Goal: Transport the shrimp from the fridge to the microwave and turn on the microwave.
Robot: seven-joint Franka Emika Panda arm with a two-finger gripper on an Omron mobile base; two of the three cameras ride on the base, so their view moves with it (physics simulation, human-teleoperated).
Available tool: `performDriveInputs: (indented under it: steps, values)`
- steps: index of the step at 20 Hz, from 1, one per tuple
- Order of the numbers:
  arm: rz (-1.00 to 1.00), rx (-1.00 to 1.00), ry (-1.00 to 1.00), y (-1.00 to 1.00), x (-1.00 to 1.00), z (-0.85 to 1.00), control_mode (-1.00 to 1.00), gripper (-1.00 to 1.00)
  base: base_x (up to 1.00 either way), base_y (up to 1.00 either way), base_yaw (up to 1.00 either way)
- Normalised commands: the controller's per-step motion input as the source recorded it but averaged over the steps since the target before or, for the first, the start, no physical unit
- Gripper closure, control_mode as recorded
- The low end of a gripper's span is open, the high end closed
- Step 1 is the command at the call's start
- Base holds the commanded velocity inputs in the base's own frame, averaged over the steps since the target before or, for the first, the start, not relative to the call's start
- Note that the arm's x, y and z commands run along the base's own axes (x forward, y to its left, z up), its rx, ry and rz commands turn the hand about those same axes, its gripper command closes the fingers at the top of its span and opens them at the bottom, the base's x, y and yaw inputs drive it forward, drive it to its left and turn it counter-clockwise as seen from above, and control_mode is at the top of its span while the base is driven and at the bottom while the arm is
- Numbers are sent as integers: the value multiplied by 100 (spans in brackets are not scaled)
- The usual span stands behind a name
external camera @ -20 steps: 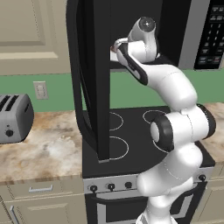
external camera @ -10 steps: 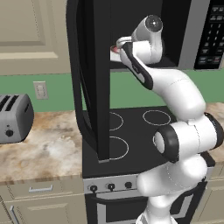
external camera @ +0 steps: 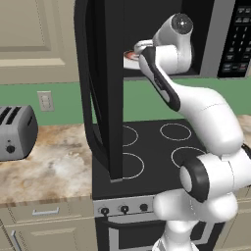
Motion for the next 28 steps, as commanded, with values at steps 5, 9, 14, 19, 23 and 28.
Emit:
performDriveInputs:
  steps: [5,9,14,19,23,28]
  values:
    - [0,0,-3,0,-65,4,-100,-100,0,0,0]
    - [0,0,-11,0,-74,0,-100,-100,0,0,0]
    - [0,2,-6,0,-69,1,-100,-100,0,0,0]
    - [0,4,-2,0,-67,2,-100,-100,0,0,0]
    - [-1,8,0,0,-60,7,-100,-100,0,0,0]
    - [0,9,0,1,-59,7,-100,-100,0,0,0]
